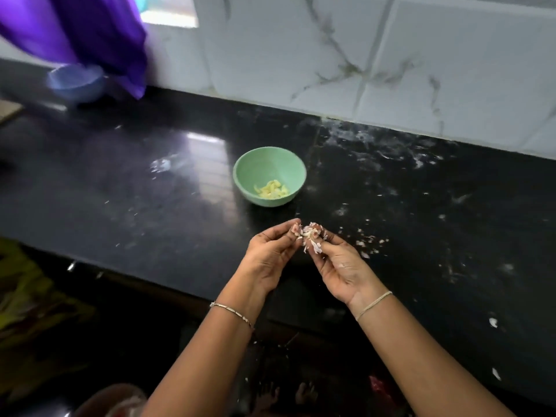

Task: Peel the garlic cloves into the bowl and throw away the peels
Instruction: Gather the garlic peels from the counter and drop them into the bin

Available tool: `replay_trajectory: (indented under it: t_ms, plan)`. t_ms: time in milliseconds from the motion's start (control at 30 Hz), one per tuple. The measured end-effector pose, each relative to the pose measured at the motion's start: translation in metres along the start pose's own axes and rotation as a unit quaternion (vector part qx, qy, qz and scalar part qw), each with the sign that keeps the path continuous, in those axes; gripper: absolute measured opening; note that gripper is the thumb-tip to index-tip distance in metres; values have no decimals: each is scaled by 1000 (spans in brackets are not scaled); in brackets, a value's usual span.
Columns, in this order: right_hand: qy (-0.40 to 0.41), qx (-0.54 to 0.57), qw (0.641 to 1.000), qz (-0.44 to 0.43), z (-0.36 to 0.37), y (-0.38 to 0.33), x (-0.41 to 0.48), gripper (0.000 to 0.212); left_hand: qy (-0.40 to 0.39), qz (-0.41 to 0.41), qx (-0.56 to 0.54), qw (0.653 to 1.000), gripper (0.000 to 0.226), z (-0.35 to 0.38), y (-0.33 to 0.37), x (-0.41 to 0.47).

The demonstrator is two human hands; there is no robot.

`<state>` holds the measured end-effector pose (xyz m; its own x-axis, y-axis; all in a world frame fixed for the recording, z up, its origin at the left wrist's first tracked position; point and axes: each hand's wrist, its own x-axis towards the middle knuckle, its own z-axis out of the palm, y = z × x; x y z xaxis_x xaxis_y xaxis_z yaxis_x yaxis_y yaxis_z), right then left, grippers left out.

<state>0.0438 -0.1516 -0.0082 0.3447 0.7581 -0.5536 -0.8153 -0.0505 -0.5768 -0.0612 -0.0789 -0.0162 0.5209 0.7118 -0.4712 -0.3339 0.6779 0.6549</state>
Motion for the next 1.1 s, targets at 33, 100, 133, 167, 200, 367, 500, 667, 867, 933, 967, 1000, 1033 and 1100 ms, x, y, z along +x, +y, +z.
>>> replay_trajectory:
  t_ms: [33,100,133,167,200,367,500,667,867,933,967,1000,1033,1100]
  plan:
    - [-13,-10,1000,12,9,8,1,20,12,14,-4,1000,18,-11,5,-6]
    - [-45,-34,997,44,26,29,2,19,46,46,-25,998,18,-36,14,-21]
    - [-61,-46,995,57,34,39,3,19,64,59,-41,995,19,-48,17,-28]
    - [-80,-64,992,76,42,52,4,18,88,78,-64,991,19,-62,19,-37]
    - [-98,-74,988,89,49,63,4,18,107,91,-84,987,19,-73,22,-45]
    - [-156,-140,962,177,82,129,0,19,213,147,-167,951,19,-136,24,-86]
    - [-176,-197,931,250,104,199,-1,19,305,187,-224,907,20,-200,15,-114]
    - [-197,-260,892,313,116,305,7,18,405,226,-273,843,22,-285,-8,-137]
    - [-185,-375,838,351,88,446,41,15,491,186,-339,781,18,-410,-70,-133]
    - [-184,-414,818,354,71,498,57,13,522,171,-386,741,17,-453,-93,-125]
    - [-180,-432,811,351,64,519,64,12,538,167,-409,718,17,-469,-101,-120]
    - [-177,-451,801,350,55,549,74,11,556,165,-434,690,18,-494,-113,-114]
    - [-173,-474,792,344,48,571,83,9,569,162,-457,664,19,-511,-121,-109]
    - [-175,-516,772,326,32,619,99,13,587,151,-497,622,15,-551,-143,-100]
